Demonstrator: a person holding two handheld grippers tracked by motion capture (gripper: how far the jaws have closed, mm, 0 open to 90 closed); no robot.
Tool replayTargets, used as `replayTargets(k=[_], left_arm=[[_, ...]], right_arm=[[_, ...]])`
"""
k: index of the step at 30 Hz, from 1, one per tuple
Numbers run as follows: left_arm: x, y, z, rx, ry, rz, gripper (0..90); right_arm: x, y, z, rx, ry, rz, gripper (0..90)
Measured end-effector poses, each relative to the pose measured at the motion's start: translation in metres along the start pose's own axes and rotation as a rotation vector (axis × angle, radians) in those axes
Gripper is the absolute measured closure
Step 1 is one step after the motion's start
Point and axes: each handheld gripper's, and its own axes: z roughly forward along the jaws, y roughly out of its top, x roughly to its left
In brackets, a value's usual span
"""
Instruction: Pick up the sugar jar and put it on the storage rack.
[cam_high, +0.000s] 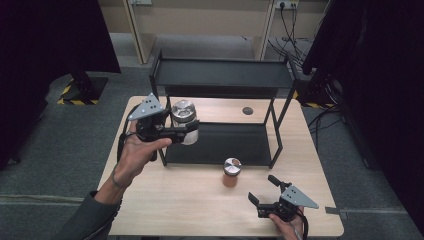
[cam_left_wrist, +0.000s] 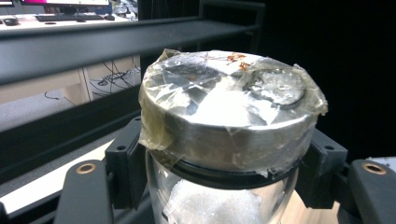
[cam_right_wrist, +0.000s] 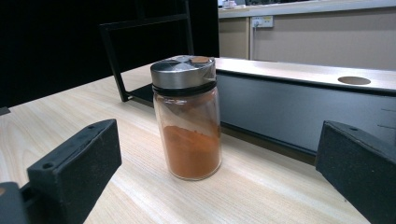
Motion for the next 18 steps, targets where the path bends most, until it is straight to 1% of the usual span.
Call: replayTargets(k=[3, 5, 8, 14, 16, 18], left_arm=[[0.005, 0.013, -0.002, 0.000, 0.007, -0.009, 31.3], [0.008, 0.022, -0.002, -0.002, 0.019, -0.008, 31.3], [0.011, 0.033, -0.002, 0.000, 0.035, -0.019, 31.3], [0.014, 0.056, 0.003, 0.015, 0.068, -0.011, 31.3], [0.014, 0.063, 0.005, 0.013, 0.077, -0.001, 31.3], [0.016, 0.070, 0.006, 0.015, 0.083, -0.004, 31.3]], right_arm=[[0.000, 0.000, 0.000, -0.001, 0.000, 0.000, 0.6], [0.000, 0.000, 0.000, 0.000, -0.001, 0.001, 0.6], [0.000, 0.000, 0.000, 0.001, -0.001, 0.002, 0.6], [-0.001, 0.000, 0.001, 0.001, 0.000, 0.003, 0.6], [-0.001, 0.000, 0.001, 0.001, 0.000, 0.002, 0.6], [-0.001, 0.000, 0.001, -0.002, 0.001, 0.007, 0.5]])
